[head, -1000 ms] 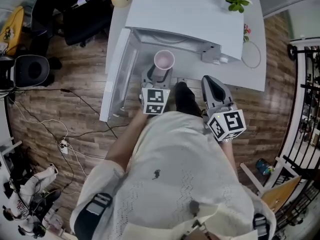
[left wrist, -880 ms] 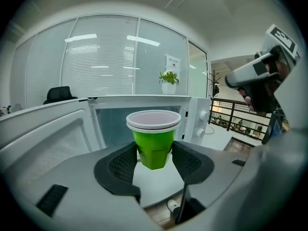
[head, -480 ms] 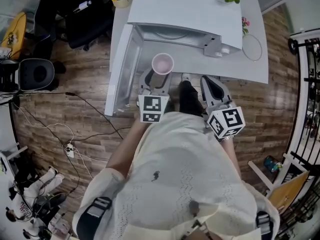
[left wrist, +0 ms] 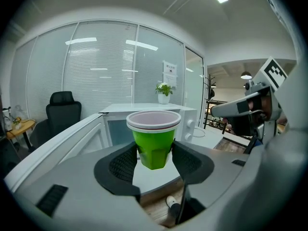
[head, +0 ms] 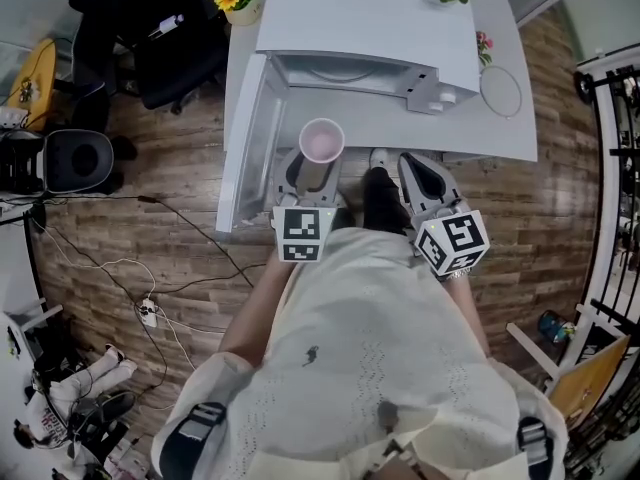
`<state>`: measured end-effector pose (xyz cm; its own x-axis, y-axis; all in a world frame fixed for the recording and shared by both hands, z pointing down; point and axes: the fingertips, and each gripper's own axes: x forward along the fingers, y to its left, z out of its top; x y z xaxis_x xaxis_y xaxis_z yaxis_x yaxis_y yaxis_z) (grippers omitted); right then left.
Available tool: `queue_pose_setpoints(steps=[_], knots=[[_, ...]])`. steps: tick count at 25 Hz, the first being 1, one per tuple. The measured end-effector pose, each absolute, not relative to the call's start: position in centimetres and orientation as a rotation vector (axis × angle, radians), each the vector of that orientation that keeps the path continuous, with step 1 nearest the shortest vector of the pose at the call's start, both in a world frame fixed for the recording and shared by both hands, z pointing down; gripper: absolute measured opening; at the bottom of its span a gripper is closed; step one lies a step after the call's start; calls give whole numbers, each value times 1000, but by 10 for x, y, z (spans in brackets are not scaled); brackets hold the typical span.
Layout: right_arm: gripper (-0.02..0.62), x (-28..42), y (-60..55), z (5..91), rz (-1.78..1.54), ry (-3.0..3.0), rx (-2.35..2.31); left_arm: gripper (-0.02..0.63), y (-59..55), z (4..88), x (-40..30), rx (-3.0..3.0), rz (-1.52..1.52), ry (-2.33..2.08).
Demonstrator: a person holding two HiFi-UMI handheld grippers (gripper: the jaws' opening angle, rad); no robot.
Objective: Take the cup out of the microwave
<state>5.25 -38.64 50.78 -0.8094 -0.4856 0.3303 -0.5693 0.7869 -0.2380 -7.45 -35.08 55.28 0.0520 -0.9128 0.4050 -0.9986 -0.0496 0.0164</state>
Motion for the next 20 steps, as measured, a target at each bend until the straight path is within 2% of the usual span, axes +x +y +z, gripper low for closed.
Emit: queue_pose_setpoints(steps=[20], knots=[[8, 61, -393, 431, 361, -2808, 915, 252, -354, 472, -93, 2041, 355, -2040]])
